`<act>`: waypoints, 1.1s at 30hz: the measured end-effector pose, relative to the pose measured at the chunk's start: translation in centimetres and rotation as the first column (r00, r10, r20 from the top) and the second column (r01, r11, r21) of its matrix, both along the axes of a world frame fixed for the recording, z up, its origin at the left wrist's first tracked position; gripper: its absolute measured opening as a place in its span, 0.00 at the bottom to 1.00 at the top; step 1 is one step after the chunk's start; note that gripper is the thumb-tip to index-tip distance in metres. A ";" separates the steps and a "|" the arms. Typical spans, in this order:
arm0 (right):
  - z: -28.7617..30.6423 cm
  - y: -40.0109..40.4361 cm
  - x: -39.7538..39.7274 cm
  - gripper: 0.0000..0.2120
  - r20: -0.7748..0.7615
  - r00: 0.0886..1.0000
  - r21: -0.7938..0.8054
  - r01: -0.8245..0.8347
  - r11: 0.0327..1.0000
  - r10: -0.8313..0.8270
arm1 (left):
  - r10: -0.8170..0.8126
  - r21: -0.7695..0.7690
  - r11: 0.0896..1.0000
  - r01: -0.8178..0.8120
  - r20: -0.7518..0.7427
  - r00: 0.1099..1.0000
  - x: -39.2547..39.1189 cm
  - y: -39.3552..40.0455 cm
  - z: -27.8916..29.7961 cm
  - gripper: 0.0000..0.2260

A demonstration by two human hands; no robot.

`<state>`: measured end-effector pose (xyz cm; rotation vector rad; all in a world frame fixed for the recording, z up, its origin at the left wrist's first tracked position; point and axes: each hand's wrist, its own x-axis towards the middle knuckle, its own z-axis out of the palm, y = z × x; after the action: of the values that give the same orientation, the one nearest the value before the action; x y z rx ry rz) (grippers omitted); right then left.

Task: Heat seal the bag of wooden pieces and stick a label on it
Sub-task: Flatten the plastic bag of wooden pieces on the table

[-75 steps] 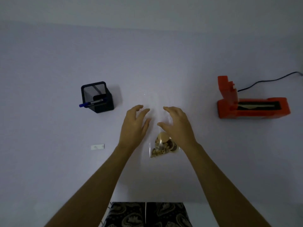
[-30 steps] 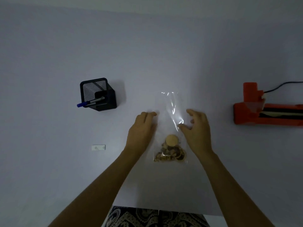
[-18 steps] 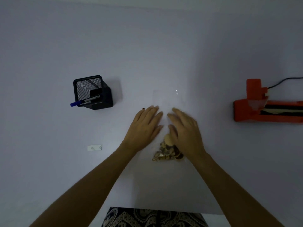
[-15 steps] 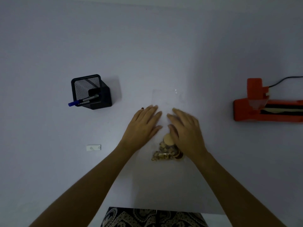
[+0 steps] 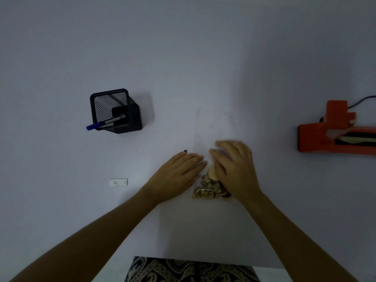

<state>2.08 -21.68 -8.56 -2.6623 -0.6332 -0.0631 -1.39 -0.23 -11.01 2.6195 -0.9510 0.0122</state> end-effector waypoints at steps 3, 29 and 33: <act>0.2 -0.4 -1.2 0.11 -0.025 0.994 0.024 -0.104 0.994 0.105 | 0.021 -0.031 0.999 -0.022 -0.009 1.000 -0.1 0.0 -0.1 0.18; 1.6 -3.8 -1.1 0.21 -0.118 0.990 -0.019 -0.085 0.996 0.082 | 0.142 -0.044 0.988 -0.145 -0.055 0.988 -1.1 -1.6 0.3 0.20; 1.2 -1.3 1.5 0.27 -0.248 0.927 -0.155 -0.324 0.933 0.280 | 0.145 -0.057 0.987 -0.149 -0.058 0.988 -1.2 -1.3 0.2 0.21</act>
<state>3.59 -22.99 -7.39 -2.6625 -1.0110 0.3985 -2.60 -1.55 -10.82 2.6138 -0.7263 0.0074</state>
